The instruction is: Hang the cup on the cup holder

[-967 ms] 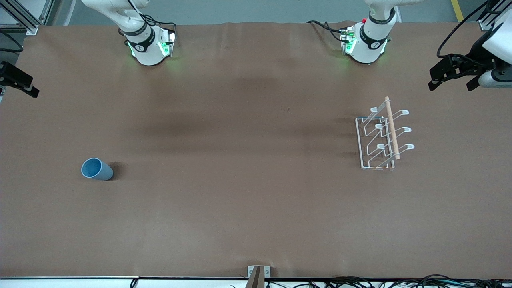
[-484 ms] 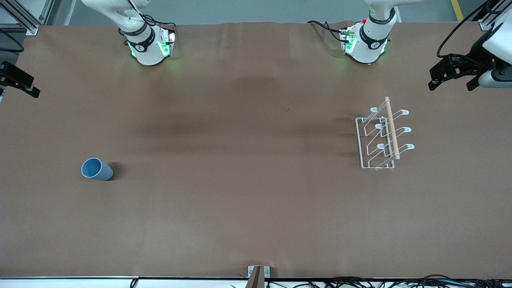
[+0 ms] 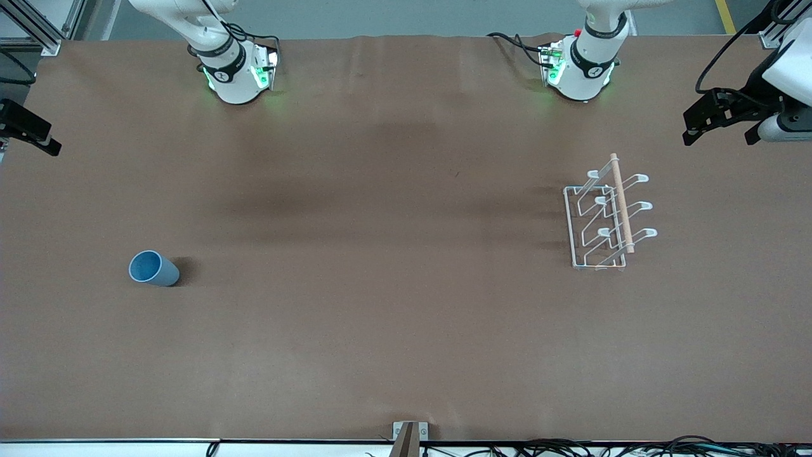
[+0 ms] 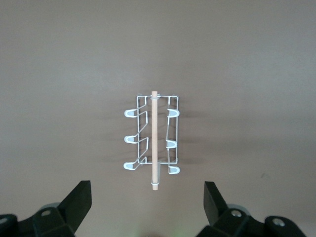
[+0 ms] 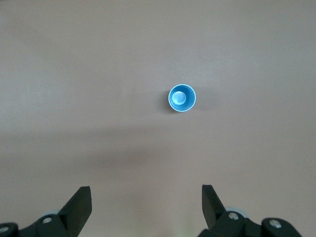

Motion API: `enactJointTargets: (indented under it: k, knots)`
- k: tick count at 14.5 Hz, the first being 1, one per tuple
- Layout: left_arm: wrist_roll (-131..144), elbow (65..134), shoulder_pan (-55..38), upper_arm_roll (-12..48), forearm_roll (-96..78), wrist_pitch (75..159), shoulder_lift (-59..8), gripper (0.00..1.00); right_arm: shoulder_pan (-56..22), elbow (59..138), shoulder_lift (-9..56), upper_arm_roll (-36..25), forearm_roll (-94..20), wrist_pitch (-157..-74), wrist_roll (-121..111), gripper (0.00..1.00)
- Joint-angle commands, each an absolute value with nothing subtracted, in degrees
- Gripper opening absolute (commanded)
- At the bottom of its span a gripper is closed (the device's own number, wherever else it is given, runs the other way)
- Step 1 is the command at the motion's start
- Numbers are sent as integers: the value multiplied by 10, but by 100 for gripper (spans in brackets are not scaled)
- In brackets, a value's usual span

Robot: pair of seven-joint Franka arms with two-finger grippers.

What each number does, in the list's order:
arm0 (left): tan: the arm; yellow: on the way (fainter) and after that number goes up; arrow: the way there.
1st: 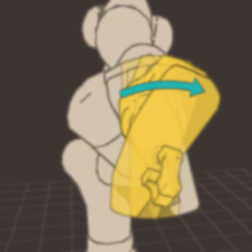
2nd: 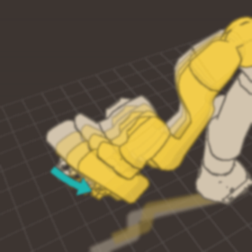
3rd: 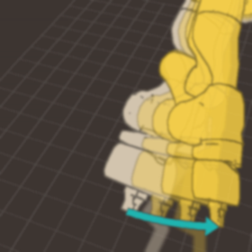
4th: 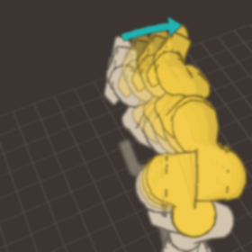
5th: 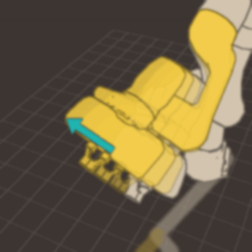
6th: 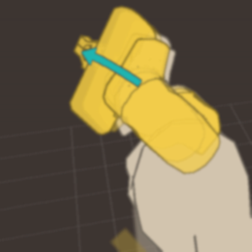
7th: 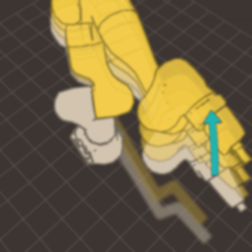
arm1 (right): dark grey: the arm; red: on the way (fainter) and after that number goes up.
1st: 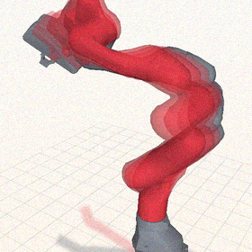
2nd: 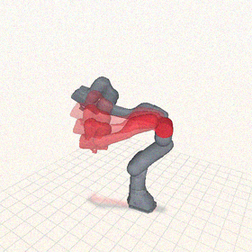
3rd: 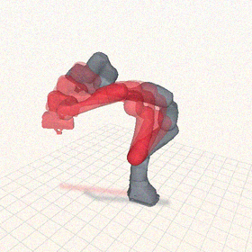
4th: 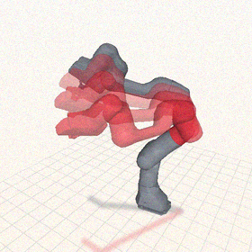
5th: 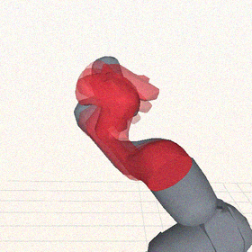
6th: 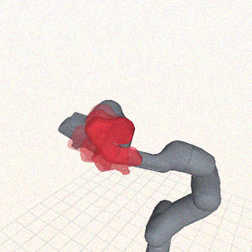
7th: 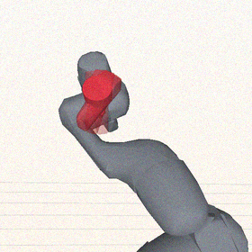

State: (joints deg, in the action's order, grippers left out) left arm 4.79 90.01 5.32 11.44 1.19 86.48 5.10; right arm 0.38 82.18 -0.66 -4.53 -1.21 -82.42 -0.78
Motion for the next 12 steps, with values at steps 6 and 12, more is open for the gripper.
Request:
enactJointTargets:
  k: [6, 12]
  knots:
    - [43, 891, 57, 113, 18, 855, 47, 100, 11, 841, -4, -46, -20, -842, -13, 99]
    - [42, 891, 57, 113, 13, 854, 47, 100, 38, 911, -3, -47, -20, -927, -30, 98]
